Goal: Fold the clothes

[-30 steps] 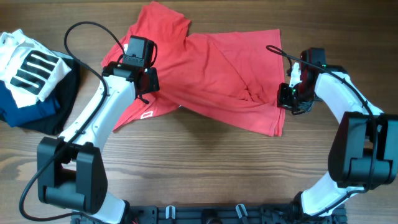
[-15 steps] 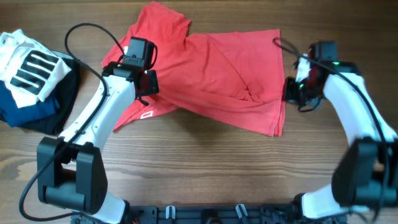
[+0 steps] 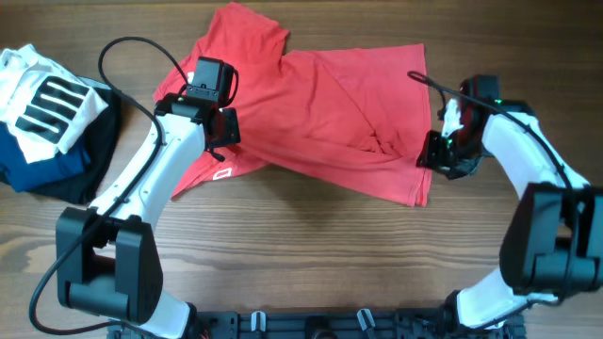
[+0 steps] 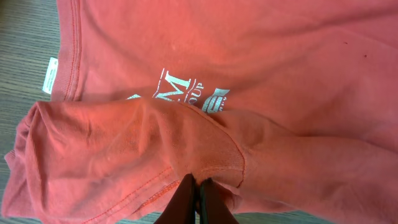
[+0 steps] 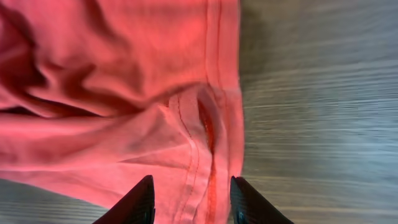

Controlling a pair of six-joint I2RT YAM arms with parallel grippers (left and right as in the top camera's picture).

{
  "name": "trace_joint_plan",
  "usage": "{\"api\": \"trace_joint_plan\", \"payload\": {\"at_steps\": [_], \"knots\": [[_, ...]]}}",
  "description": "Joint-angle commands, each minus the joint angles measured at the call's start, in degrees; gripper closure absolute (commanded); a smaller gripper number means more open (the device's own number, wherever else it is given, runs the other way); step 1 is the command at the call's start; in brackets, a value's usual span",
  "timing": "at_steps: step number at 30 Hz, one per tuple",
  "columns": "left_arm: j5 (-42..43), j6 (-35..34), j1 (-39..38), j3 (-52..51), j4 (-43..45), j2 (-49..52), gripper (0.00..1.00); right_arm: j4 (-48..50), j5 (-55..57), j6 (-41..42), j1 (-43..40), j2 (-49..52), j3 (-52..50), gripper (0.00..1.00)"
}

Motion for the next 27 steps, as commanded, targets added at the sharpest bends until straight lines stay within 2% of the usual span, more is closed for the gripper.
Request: {"api": "trace_joint_plan", "payload": {"at_steps": [1, 5, 9, 12, 17, 22, 27], "knots": [[-1.2, -0.1, 0.3, 0.2, 0.0, 0.4, 0.96, 1.9, -2.7, -1.2, 0.0, 3.8, -1.6, 0.65], [-1.2, -0.1, 0.3, 0.2, 0.0, 0.4, 0.96, 2.7, -2.9, -1.2, 0.0, 5.4, -2.0, 0.73], [-1.2, -0.1, 0.3, 0.2, 0.0, 0.4, 0.96, 3.9, -2.9, -1.2, 0.0, 5.5, -2.0, 0.75], [-1.2, -0.1, 0.3, 0.2, 0.0, 0.4, 0.96, 4.1, -3.0, -1.2, 0.0, 5.5, -2.0, 0.96], [-1.2, -0.1, 0.3, 0.2, 0.0, 0.4, 0.96, 3.3, -3.3, -1.2, 0.0, 5.2, -2.0, 0.96], [-1.2, -0.1, 0.3, 0.2, -0.1, 0.4, 0.96, -3.4, -2.9, -1.0, -0.9, 0.3, 2.4, 0.96], [-1.2, -0.1, 0.3, 0.2, -0.1, 0.4, 0.96, -5.2, -2.8, -1.2, -1.1, -2.5, 2.6, 0.96]]}}
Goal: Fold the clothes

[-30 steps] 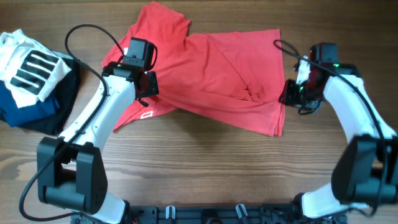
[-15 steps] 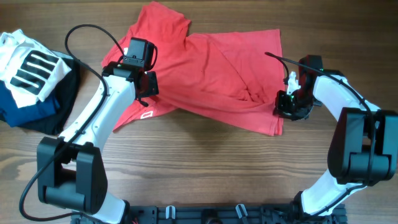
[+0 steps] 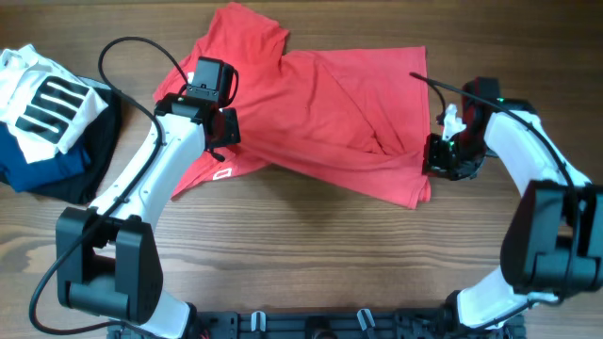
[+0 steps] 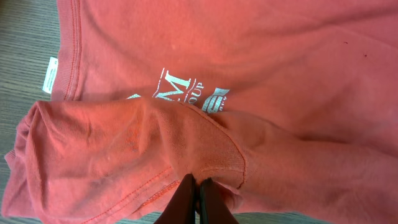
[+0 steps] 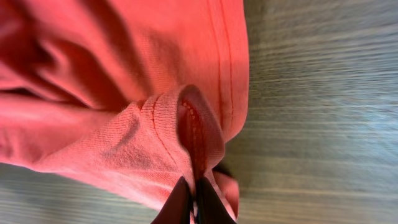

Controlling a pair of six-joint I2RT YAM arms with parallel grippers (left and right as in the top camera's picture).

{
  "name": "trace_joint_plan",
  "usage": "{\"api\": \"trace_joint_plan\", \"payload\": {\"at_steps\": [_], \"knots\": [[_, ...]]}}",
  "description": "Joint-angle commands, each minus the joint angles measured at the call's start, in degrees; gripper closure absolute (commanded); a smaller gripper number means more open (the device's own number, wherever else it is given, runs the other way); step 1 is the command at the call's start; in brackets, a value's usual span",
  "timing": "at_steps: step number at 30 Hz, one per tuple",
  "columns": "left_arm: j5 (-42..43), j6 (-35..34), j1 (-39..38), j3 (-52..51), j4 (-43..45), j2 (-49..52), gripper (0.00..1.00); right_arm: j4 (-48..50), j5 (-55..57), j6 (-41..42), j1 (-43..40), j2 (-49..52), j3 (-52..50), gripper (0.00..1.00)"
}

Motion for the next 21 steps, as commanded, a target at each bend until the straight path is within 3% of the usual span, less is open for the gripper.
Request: {"api": "trace_joint_plan", "payload": {"at_steps": [1, 11, 15, 21], "knots": [[-1.2, -0.1, 0.3, 0.2, -0.1, 0.4, 0.96, -0.7, -0.7, -0.2, -0.2, -1.6, 1.2, 0.95], [-1.2, -0.1, 0.3, 0.2, 0.0, 0.4, 0.96, -0.5, -0.7, -0.2, -0.1, -1.4, -1.5, 0.94], [-1.2, -0.1, 0.3, 0.2, 0.0, 0.4, 0.96, -0.2, -0.7, -0.2, -0.1, -1.4, -3.2, 0.81], [-1.2, -0.1, 0.3, 0.2, 0.0, 0.4, 0.96, -1.3, -0.7, -0.2, -0.1, -1.4, -3.5, 0.81]]}}
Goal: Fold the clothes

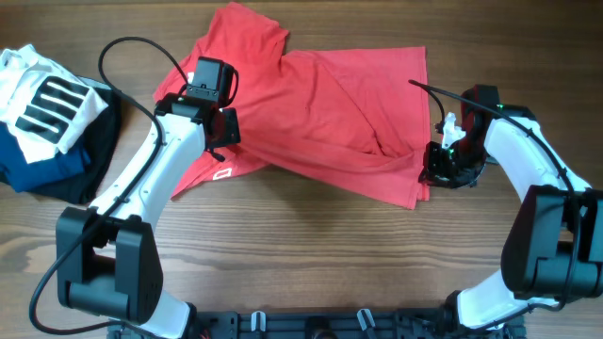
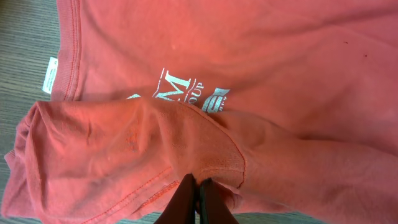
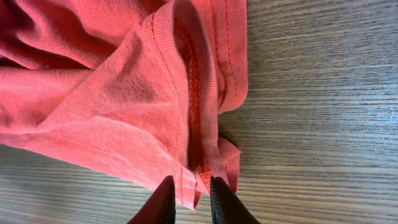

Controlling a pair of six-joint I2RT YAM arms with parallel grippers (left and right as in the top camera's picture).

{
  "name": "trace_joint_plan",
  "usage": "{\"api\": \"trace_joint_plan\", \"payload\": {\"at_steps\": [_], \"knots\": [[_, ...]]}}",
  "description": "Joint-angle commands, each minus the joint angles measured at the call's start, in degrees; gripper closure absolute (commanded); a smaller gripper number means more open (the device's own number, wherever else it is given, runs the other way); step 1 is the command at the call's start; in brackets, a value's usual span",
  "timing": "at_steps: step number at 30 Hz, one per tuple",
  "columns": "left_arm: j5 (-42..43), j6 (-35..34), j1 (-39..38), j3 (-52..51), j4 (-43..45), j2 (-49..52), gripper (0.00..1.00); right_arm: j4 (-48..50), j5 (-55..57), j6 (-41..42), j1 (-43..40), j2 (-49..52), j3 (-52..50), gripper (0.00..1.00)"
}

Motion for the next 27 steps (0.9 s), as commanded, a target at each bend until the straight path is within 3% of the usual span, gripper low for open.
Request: {"api": "trace_joint_plan", "payload": {"at_steps": [1, 13, 22, 27], "knots": [[-1.2, -0.1, 0.3, 0.2, 0.0, 0.3, 0.96, -0.5, -0.6, 0.0, -0.1, -0.4, -0.6, 0.8], [-1.2, -0.1, 0.3, 0.2, 0.0, 0.3, 0.96, 9.7, -5.2, 1.4, 2.3, -0.3, -10.7, 0.81], [-1.2, -0.1, 0.3, 0.2, -0.1, 0.3, 0.96, 6.7, 1.0, 4.9, 1.9, -1.8, -4.5, 0.77], [-1.2, -0.1, 0.3, 0.2, 0.0, 0.3, 0.96, 6.7, 2.8, 6.0, 1.9, -4.4, -1.7, 0.68]]}}
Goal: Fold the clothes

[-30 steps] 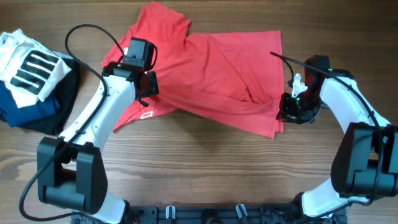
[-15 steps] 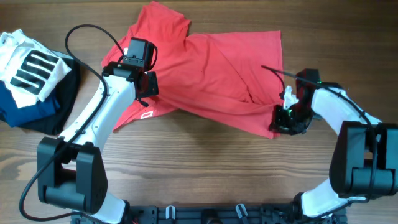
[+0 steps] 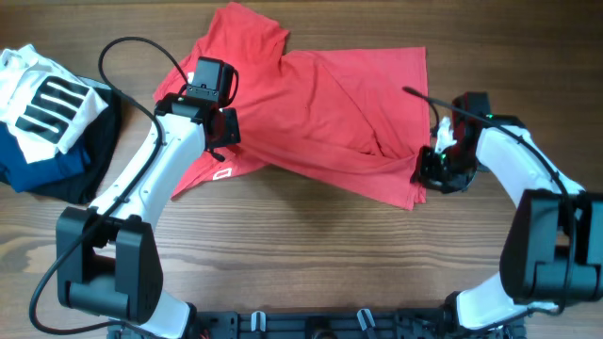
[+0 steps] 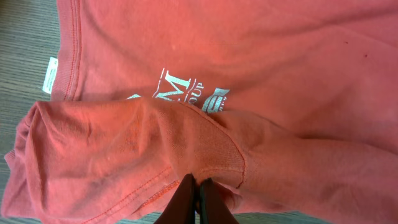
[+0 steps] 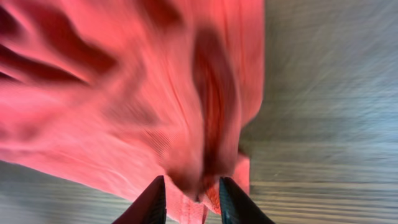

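Observation:
A red T-shirt lies crumpled across the middle of the wooden table, one sleeve pointing to the back. My left gripper is at the shirt's left side, shut on a fold of red cloth next to the white print; its fingertips meet in the left wrist view. My right gripper stands open at the shirt's front right corner. In the blurred right wrist view that hem corner lies between the spread fingers of the right gripper, unpinched.
A pile of other clothes sits at the far left: a white piece with black stripes on top of navy and black garments. A white label shows at the shirt's front left edge. Bare wood runs along the front.
My right gripper has opened wider and shifted slightly left over the hem corner; its view is now blurred. The left gripper and its hold are unchanged.
My right gripper first stood open over the shirt's right hem corner. Then it was shut on a fold of that hem, then slightly open with the fold lying loose, and now wide open. The left gripper stayed shut on its fold throughout.

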Controlling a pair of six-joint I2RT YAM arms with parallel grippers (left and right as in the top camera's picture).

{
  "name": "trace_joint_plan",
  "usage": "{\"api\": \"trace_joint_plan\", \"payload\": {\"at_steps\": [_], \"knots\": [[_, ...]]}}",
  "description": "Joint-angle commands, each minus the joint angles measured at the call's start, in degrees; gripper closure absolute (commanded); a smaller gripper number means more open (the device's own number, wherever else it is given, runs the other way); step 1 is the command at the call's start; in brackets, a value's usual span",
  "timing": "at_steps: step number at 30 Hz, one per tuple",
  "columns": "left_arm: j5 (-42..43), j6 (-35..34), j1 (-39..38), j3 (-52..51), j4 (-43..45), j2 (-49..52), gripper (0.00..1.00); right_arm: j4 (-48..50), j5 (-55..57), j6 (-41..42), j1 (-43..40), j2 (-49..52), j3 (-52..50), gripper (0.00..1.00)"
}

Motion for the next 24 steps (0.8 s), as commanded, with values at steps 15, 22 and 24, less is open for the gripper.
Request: {"api": "trace_joint_plan", "payload": {"at_steps": [15, 22, 24], "knots": [[-1.2, -0.1, 0.3, 0.2, 0.0, 0.3, 0.96, 8.6, 1.8, 0.8, -0.1, 1.4, -0.5, 0.79], [-1.2, -0.1, 0.3, 0.2, 0.0, 0.3, 0.96, 9.1, 0.2, -0.2, -0.1, 1.5, -0.5, 0.94], [-1.2, -0.1, 0.3, 0.2, 0.0, 0.3, 0.96, 9.0, -1.3, -0.8, -0.1, 1.5, -0.5, 0.96]]}}
